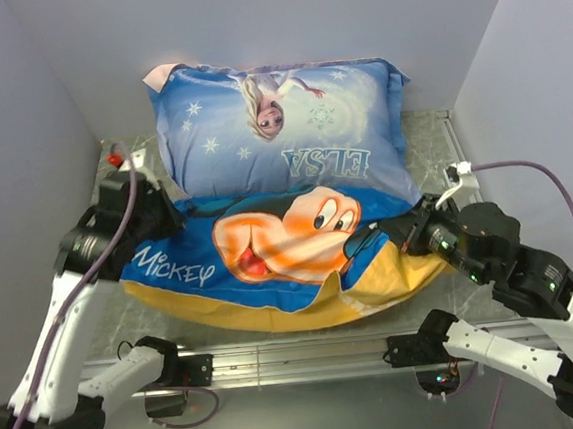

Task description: Remove the pillowcase from the pillow

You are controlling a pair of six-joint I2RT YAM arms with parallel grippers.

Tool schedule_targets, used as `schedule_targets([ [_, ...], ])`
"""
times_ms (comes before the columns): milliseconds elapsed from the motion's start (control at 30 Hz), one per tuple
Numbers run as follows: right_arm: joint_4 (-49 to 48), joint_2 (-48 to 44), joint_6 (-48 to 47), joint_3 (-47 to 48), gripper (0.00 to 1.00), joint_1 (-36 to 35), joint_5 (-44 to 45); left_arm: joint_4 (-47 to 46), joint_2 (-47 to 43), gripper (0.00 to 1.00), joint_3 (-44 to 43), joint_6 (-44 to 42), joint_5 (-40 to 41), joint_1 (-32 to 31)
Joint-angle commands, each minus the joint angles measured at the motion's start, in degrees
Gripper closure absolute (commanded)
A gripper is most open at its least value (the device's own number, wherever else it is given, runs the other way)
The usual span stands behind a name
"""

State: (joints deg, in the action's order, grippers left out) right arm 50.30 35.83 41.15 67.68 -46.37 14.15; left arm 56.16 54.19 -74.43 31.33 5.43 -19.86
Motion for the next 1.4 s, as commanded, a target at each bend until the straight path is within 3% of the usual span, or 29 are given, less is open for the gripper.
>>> schedule_targets([
  [0,-9.6,6.7,-1.7,6.4,1.00,0.1,6.1,-4.1,8.3,0.98,-4.8,-2.8,-6.8,-0.4],
  [200,-14.2,16.9,-2.6,10.7,1.00,4.1,1.3,-4.7,12.6,0.92,-10.7,-1.9,-7.2,-1.1],
  [367,-18.7,25.0,-2.8,10.5,1.00,19.8,-13.5,-6.9,19.3,0.93,-10.6,-3.1,-7.0,-1.1],
  [533,-19.7,32.8,-3.7,13.9,1.00,26.3,-17.0,-9.6,26.6,0.87,-13.4,-3.6,-6.3,-1.1],
  [667,-20.0,40.0,-3.4,19.0,1.00,31.3,-20.0,-7.7,36.0,0.82,-26.2,-4.3,-6.3,-1.1],
  [833,-20.7,46.8,-1.9,24.4,0.97,36.3,-23.9,-3.4,46.0,0.62,-45.3,-5.9,-6.4,-1.0],
  [967,-21.8,54.1,0.8,27.2,0.98,39.3,-26.7,-3.9,53.5,0.50,-53.3,-6.0,-8.0,0.5],
  [1133,-22.7,60.1,4.2,31.4,1.00,40.9,-26.2,-13.2,54.5,0.45,-49.0,-5.0,-13.6,1.9],
  [1367,-24.7,65.6,8.8,33.2,1.00,41.8,-24.4,-34.7,44.6,0.37,-35.6,-3.4,-16.9,2.0],
])
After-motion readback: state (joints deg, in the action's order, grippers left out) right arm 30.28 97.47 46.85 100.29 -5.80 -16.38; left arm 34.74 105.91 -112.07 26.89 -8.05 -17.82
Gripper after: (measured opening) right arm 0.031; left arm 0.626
